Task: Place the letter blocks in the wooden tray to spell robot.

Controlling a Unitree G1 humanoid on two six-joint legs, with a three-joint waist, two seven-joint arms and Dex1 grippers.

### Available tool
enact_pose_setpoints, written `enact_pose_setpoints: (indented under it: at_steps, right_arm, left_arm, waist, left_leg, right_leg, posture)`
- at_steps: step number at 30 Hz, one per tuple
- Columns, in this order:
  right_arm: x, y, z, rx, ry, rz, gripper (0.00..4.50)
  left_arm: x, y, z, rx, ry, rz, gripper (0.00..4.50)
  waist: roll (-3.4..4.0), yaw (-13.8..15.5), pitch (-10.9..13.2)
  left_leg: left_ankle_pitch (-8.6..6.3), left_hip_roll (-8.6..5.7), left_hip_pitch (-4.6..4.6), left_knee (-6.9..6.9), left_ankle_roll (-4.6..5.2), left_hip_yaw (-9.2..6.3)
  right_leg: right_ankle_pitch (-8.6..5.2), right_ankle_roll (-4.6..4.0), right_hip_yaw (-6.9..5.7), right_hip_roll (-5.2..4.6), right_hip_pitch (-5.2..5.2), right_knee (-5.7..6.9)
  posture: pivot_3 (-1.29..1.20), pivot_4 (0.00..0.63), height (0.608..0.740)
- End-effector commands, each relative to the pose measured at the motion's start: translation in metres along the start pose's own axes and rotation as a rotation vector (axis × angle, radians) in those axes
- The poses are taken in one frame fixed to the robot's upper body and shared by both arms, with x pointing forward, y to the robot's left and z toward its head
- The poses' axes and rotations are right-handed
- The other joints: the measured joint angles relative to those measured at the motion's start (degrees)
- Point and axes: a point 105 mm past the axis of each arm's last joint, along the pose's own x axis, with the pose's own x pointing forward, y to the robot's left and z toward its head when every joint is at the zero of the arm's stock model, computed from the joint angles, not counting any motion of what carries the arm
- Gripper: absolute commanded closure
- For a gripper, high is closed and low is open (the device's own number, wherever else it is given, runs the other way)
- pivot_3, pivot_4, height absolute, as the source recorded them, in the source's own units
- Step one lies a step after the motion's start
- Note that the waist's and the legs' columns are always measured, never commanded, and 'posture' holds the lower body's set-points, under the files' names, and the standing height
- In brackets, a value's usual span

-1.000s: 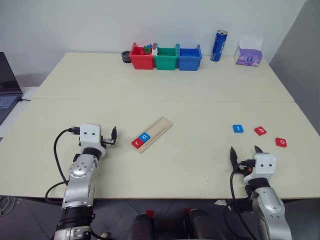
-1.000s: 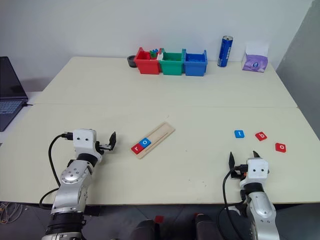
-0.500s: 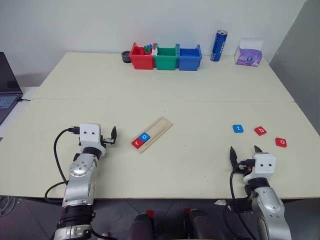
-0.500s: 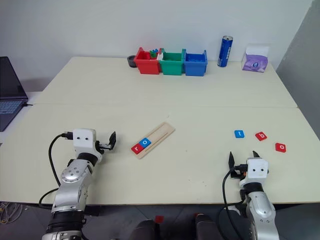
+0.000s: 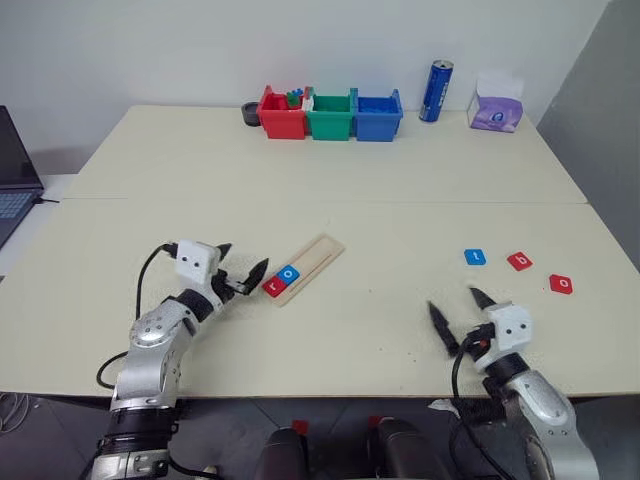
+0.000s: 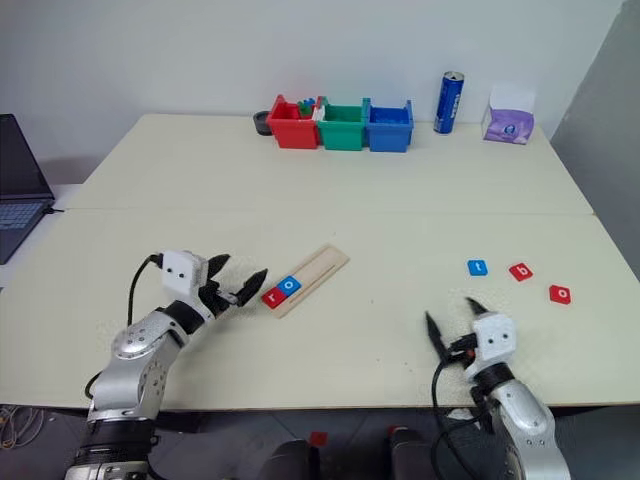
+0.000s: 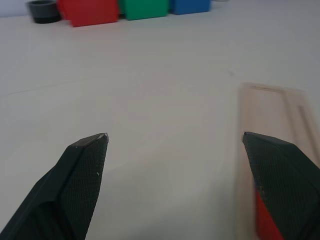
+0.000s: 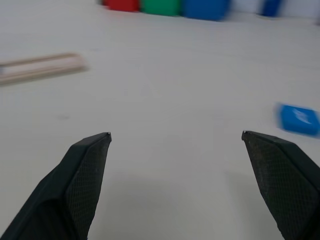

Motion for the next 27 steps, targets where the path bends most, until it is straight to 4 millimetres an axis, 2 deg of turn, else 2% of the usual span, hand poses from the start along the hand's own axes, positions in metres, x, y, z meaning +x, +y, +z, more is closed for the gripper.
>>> enact_pose_setpoints:
  at_steps: [1,10,20,27]
  right_arm:
    - [0.001,0.033,0.029,0.017,-0.011,0.255,0.05]
    - [0.001,0.042,0.043,-0.051,0.025,0.393,0.05]
    - [-0.003,0.054,0.054,-0.083,0.001,0.482,0.05]
    - [-0.015,0.066,0.054,-0.066,0.048,0.577,0.05]
  left_arm:
    - [0.004,-0.02,0.012,0.029,0.001,-0.141,0.0]
    - [0.004,-0.037,-0.008,0.083,0.181,-0.24,0.0]
    - [0.01,-0.033,-0.015,0.055,0.289,-0.189,0.0]
    - [0.008,-0.046,-0.018,0.031,0.37,-0.279,0.0]
  waist:
    - [-0.01,0.0,0.0]
    - [-0.03,0.0,0.0]
    - [-0.04,0.0,0.0]
    - [-0.04,0.0,0.0]
  left_leg:
    - [0.0,-0.01,-0.01,0.01,0.0,0.0]
    - [-0.01,-0.02,-0.01,0.02,0.01,-0.03]
    - [-0.01,-0.03,-0.02,0.03,0.01,-0.03]
    - [-0.01,-0.04,-0.02,0.03,0.01,-0.03]
  right_leg:
    - [0.0,0.0,0.0,0.0,0.0,0.0]
    - [-0.01,0.01,-0.01,0.01,0.01,-0.02]
    - [-0.02,0.03,-0.01,0.01,0.01,-0.03]
    - [-0.01,0.02,-0.01,0.01,0.01,-0.02]
  posture:
    - [0.0,0.15,0.74]
    - [0.0,0.15,0.74]
    - [0.0,0.15,0.74]
    - [0.0,0.15,0.74]
